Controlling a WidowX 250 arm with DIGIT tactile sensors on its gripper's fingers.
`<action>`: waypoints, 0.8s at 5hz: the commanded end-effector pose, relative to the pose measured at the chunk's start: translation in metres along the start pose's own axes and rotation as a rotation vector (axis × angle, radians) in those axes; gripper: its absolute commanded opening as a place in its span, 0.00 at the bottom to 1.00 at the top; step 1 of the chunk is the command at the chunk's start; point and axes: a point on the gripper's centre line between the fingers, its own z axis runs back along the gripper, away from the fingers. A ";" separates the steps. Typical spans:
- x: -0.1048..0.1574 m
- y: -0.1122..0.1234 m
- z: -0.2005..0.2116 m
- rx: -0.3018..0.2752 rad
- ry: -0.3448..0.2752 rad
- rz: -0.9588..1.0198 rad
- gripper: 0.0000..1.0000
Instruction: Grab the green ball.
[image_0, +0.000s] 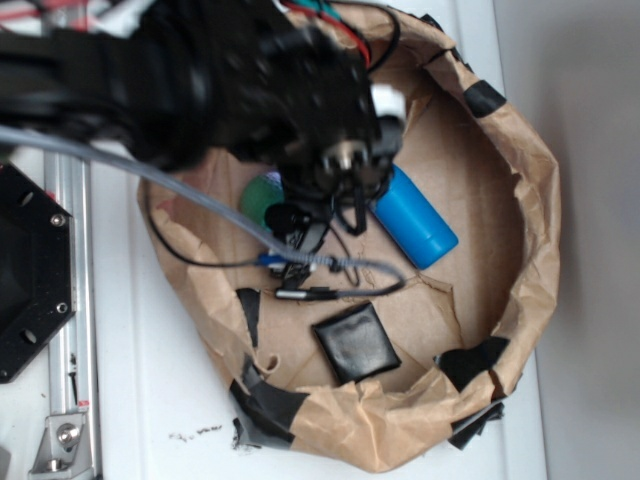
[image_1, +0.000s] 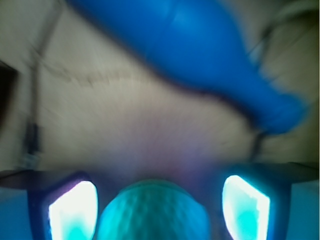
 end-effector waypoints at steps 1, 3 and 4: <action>-0.004 -0.028 -0.001 0.175 0.035 -0.147 0.00; -0.004 -0.025 0.021 0.189 0.012 -0.149 0.00; -0.005 -0.023 0.049 0.185 -0.028 -0.134 0.00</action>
